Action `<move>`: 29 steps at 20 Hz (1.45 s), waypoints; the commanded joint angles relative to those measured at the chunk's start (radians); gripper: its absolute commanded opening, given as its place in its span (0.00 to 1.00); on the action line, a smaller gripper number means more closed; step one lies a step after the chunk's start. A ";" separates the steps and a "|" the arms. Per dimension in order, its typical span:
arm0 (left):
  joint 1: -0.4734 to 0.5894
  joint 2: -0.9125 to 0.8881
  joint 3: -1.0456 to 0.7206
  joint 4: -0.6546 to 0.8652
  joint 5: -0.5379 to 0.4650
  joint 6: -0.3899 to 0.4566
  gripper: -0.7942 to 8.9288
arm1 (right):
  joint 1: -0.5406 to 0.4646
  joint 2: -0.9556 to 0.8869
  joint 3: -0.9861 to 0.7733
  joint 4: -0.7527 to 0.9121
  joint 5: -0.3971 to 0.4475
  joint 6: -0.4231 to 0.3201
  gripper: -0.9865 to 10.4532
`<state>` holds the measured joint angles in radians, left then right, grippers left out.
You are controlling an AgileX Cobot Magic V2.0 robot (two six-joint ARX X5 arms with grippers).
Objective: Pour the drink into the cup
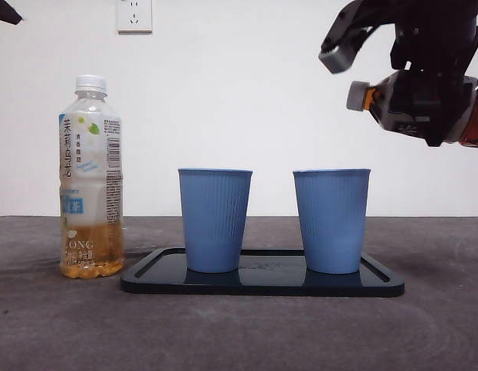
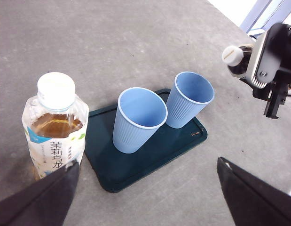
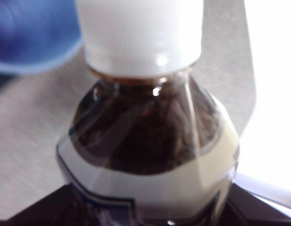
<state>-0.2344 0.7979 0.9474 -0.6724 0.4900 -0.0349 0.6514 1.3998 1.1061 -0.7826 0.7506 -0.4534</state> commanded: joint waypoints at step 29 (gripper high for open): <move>-0.080 0.006 0.007 -0.009 0.004 0.024 0.56 | 0.107 0.148 0.039 0.047 0.253 -0.207 0.27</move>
<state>-0.3107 0.7979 0.9474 -0.6865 0.4896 -0.0303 0.7475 1.5383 1.1099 -0.7467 0.9585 -0.6750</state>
